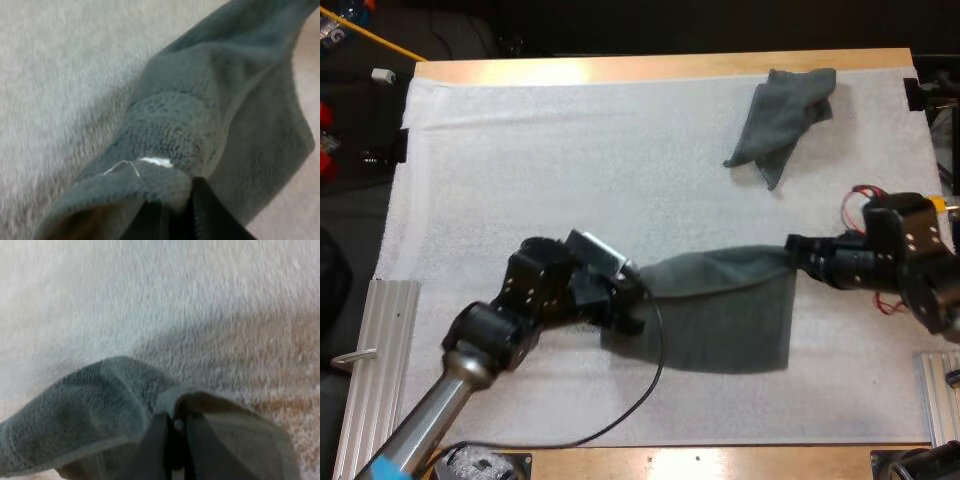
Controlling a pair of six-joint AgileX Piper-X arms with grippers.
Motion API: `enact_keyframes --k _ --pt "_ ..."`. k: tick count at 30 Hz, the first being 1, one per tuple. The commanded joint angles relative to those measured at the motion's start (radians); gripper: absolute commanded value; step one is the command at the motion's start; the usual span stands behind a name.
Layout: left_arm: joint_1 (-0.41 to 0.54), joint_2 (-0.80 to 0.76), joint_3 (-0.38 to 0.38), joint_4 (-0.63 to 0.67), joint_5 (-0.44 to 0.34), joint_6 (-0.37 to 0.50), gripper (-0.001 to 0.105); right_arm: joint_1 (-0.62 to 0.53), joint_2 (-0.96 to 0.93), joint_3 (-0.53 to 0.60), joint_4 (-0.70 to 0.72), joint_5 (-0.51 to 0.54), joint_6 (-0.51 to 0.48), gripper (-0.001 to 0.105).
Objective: Pick towel from pile, fold and stack
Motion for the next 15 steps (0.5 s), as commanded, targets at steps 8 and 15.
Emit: enact_keyframes --k 8,15 --pt "0.114 0.153 -0.003 -0.201 0.029 -0.069 0.0 -0.002 0.154 -0.003 -0.139 0.036 0.004 0.0" --pt "0.17 0.294 -0.003 -0.337 0.048 -0.069 0.0 -0.002 0.254 -0.003 -0.268 0.092 0.078 0.0"
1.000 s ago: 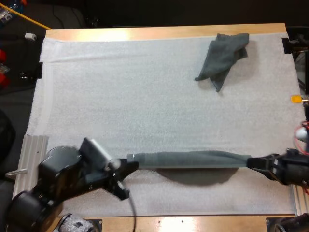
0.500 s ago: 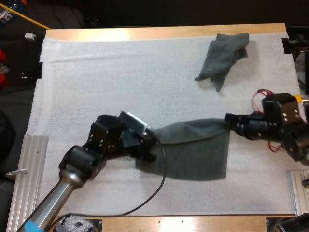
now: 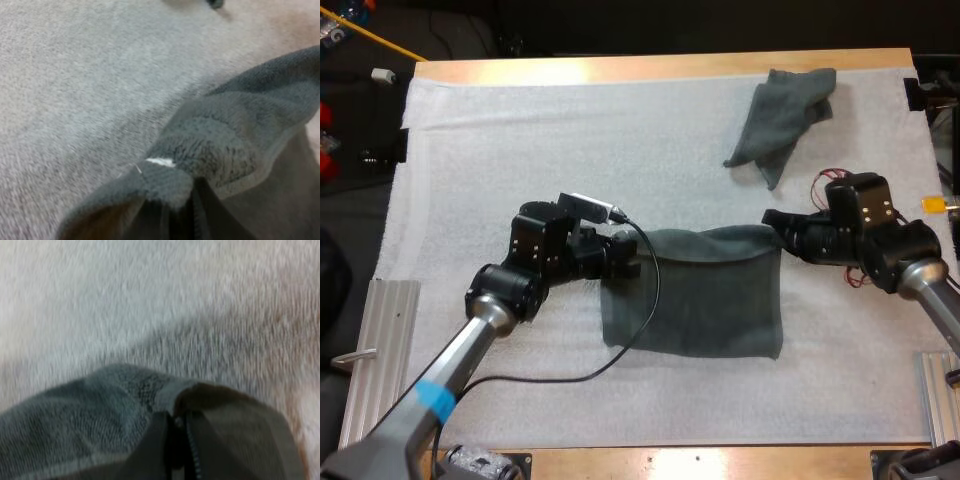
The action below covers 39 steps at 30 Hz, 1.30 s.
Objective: Pick towel from pile, fold and stack
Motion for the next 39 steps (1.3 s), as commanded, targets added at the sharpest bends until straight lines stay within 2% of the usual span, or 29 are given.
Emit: enact_keyframes --k 1,3,8,12,17,19,21,23,24,25,27,29,30,32,35,39 --pt "0.011 0.02 -0.003 -0.049 0.003 -0.013 0.0 -0.002 0.012 -0.003 -0.045 0.012 0.016 0.0" --pt "0.03 0.055 -0.003 -0.094 0.006 -0.033 0.0 -0.002 0.038 -0.003 -0.082 0.012 0.051 0.0" --pt "0.061 0.121 -0.003 -0.155 0.009 -0.04 0.0 -0.002 0.105 -0.003 -0.126 0.013 0.067 0.0" --pt "0.071 0.175 -0.003 -0.187 0.021 -0.063 0.0 -0.002 0.163 -0.003 -0.15 0.016 0.155 0.0" --pt "0.072 0.242 -0.003 -0.262 0.021 -0.085 0.0 -0.002 0.239 -0.003 -0.219 0.002 0.17 0.003" --pt "0.072 0.262 -0.003 -0.292 0.021 -0.1 0.0 -0.004 0.266 -0.003 -0.255 0.0 0.186 0.011" --pt "0.072 0.289 -0.003 -0.336 0.032 -0.132 0.0 -0.004 0.294 -0.003 -0.339 -0.021 0.213 0.031" --pt "0.072 0.306 -0.003 -0.396 0.058 -0.172 0.001 -0.004 0.317 -0.003 -0.464 -0.058 0.218 0.057" --pt "0.072 0.307 -0.003 -0.41 0.066 -0.18 0.001 -0.004 0.32 -0.003 -0.49 -0.064 0.218 0.061" --pt "0.072 0.307 -0.003 -0.441 0.076 -0.193 0.005 -0.004 0.32 -0.003 -0.535 -0.065 0.218 0.064" --pt "0.075 0.305 -0.013 -0.496 0.107 -0.217 0.014 -0.004 0.316 -0.003 -0.617 -0.069 0.218 0.064" --pt "0.078 0.305 -0.043 -0.519 0.158 -0.223 0.031 -0.004 0.301 -0.005 -0.692 -0.094 0.214 0.061" --pt "0.079 0.305 -0.055 -0.519 0.169 -0.223 0.036 -0.004 0.294 -0.005 -0.712 -0.102 0.208 0.061" --pt "0.089 0.303 -0.093 -0.519 0.235 -0.223 0.054 -0.004 0.262 -0.005 -0.738 -0.108 0.191 0.06" --pt "0.106 0.303 -0.122 -0.51 0.298 -0.249 0.062 -0.004 0.218 -0.005 -0.733 -0.113 0.138 0.06" --pt "0.137 0.283 -0.132 -0.51 0.361 -0.291 0.06 -0.004 0.155 -0.005 -0.67 -0.114 0.056 0.06"
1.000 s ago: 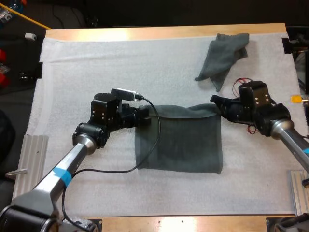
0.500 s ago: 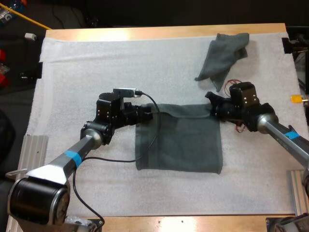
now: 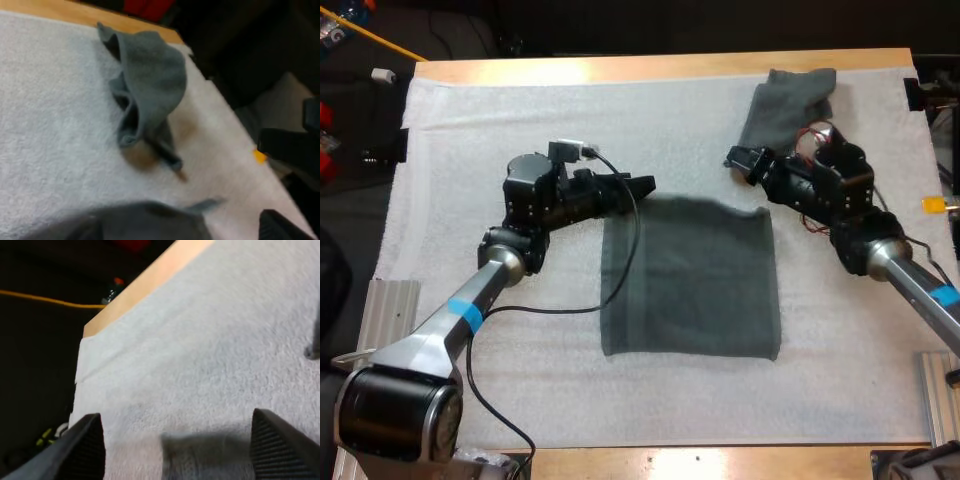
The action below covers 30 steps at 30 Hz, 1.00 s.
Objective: Pick towel from pile, fold and stack
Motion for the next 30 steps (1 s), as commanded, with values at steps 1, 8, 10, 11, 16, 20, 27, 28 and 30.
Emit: enact_keyframes --k 1,8,10,11,16,20,27,28,30 --pt "0.013 -0.025 -0.006 0.005 0.044 -0.016 0.059 -0.004 -0.04 -0.005 0.039 -0.013 -0.055 0.06" --pt "0.064 -0.162 -0.006 0.238 0.066 0.073 0.056 -0.004 -0.22 -0.005 0.366 0.048 -0.242 0.06" --pt "0.064 -0.207 -0.006 0.318 0.051 0.126 0.056 -0.002 -0.272 -0.005 0.454 0.063 -0.273 0.06" --pt "0.064 -0.243 -0.006 0.382 0.037 0.169 0.056 -0.002 -0.301 -0.005 0.498 0.068 -0.289 0.06" --pt "0.06 -0.391 -0.006 0.62 -0.048 0.325 0.056 -0.002 -0.43 -0.005 0.643 0.068 -0.315 0.06" --pt "0.06 -0.518 -0.006 0.802 -0.057 0.4 0.056 -0.002 -0.542 -0.005 0.742 0.037 -0.333 0.06" --pt "0.06 -0.716 -0.006 1.034 -0.051 0.441 0.056 0.026 -0.721 -0.005 0.907 -0.004 -0.356 0.06" --pt "0.06 -0.744 -0.006 1.06 -0.051 0.441 0.056 0.036 -0.748 -0.005 0.935 -0.005 -0.356 0.06" --pt "0.06 -0.788 -0.006 1.106 -0.051 0.441 0.056 0.051 -0.787 -0.005 0.974 -0.005 -0.356 0.06"
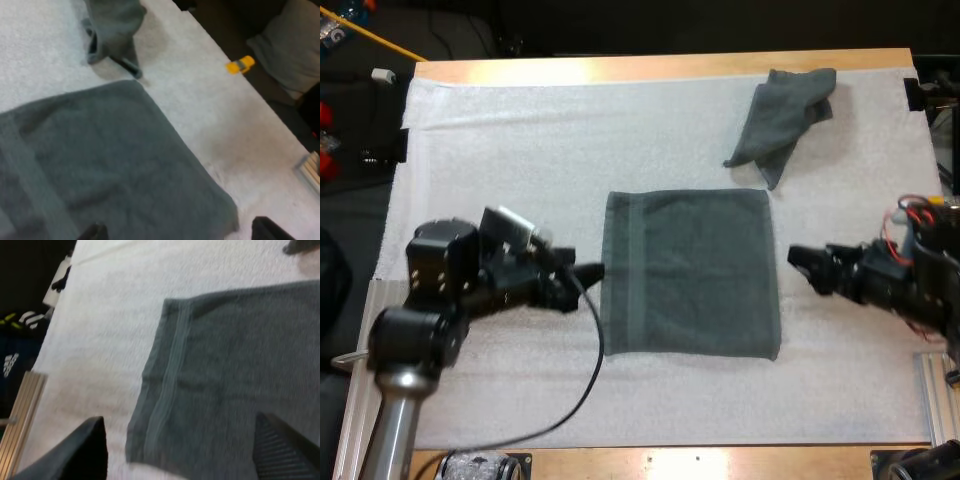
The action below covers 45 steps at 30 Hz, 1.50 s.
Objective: Pick towel from pile, fold and stack
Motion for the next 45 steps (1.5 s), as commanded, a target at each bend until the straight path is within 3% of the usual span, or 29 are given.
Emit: enact_keyframes --k 1,9,15,19,24,32,36,40,45 --pt "-0.005 -0.032 -0.006 0.044 -0.001 0.003 0.056 0.013 -0.035 -0.005 0.04 -0.01 -0.016 0.06" --pt "-0.005 -0.162 -0.006 0.181 -0.001 0.0 0.056 0.102 -0.157 -0.005 0.158 0.014 -0.012 0.06" --pt "-0.005 -0.232 -0.004 0.279 -0.047 0.002 0.056 0.135 -0.178 0.0 0.314 0.014 -0.012 0.06" --pt "-0.005 -0.24 0.003 0.314 -0.047 0.002 0.056 0.136 -0.178 0.056 0.35 0.014 -0.012 0.06" --pt "-0.005 -0.24 0.035 0.315 -0.041 0.002 0.056 0.136 -0.176 0.205 0.255 0.014 -0.004 0.06" --pt "-0.005 -0.22 0.044 0.248 -0.039 0.002 0.056 0.136 -0.06 0.426 -0.038 0.014 0.146 0.06" --pt "-0.005 -0.207 0.044 0.215 -0.029 0.002 0.056 0.136 0.029 0.45 -0.142 0.021 0.186 0.06" --pt "-0.005 -0.202 0.044 0.224 0.067 -0.003 0.056 0.136 0.148 0.45 -0.232 0.022 0.186 0.06" --pt "-0.005 -0.202 0.044 0.224 0.075 -0.005 0.056 0.136 0.292 0.45 -0.267 0.057 0.192 0.049"
